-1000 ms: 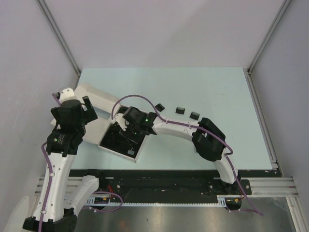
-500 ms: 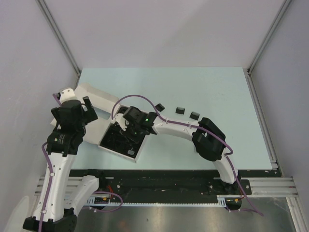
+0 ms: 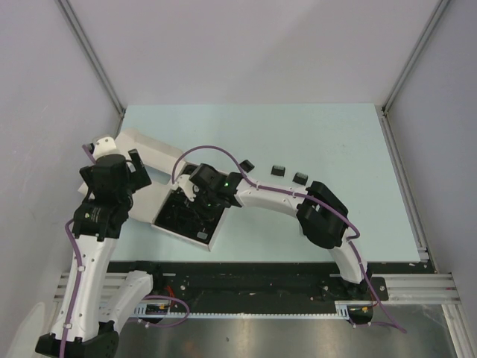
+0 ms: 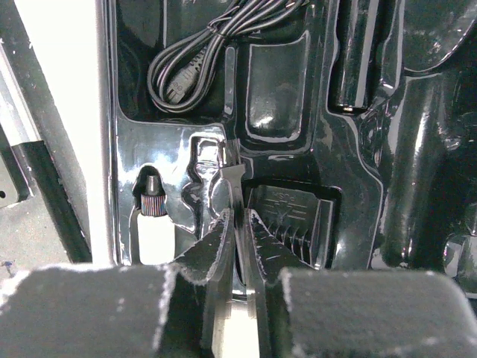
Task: Sort the hair-cutting tools
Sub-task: Place the haircut tool in the storage box.
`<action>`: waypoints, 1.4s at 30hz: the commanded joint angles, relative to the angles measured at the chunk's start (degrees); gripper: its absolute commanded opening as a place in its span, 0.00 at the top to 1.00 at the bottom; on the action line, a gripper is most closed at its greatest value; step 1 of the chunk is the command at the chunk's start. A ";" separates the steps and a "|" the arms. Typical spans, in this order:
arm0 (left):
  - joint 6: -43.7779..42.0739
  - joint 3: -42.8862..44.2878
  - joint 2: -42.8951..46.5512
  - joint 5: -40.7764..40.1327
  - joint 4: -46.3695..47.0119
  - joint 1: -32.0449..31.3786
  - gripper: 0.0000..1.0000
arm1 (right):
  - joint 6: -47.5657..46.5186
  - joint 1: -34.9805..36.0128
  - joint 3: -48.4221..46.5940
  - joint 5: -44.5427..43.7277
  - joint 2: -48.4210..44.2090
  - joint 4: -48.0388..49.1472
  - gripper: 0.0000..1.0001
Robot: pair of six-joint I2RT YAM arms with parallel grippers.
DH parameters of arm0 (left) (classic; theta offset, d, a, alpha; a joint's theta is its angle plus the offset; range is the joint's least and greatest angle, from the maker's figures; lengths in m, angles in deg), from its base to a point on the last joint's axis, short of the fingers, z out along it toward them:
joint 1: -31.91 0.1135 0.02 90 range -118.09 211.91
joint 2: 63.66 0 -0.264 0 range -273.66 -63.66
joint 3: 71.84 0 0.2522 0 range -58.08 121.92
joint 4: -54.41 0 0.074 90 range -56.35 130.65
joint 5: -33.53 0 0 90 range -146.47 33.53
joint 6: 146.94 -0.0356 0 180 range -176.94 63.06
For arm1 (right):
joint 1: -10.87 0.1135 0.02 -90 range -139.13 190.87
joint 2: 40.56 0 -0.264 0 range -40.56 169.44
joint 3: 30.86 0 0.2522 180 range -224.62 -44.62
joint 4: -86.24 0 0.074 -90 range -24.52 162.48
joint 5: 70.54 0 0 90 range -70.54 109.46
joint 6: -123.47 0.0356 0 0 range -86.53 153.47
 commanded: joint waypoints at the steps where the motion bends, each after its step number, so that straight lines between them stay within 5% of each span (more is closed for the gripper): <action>1: 0.00 -0.58 0.41 -0.54 0.73 0.68 0.00 | 2.33 0.42 -3.78 -1.05 0.39 -4.11 0.90; 42: 0.44 -1.29 -0.47 -0.80 0.82 0.68 0.00 | 3.40 2.27 -2.55 -2.11 -0.05 -3.94 0.91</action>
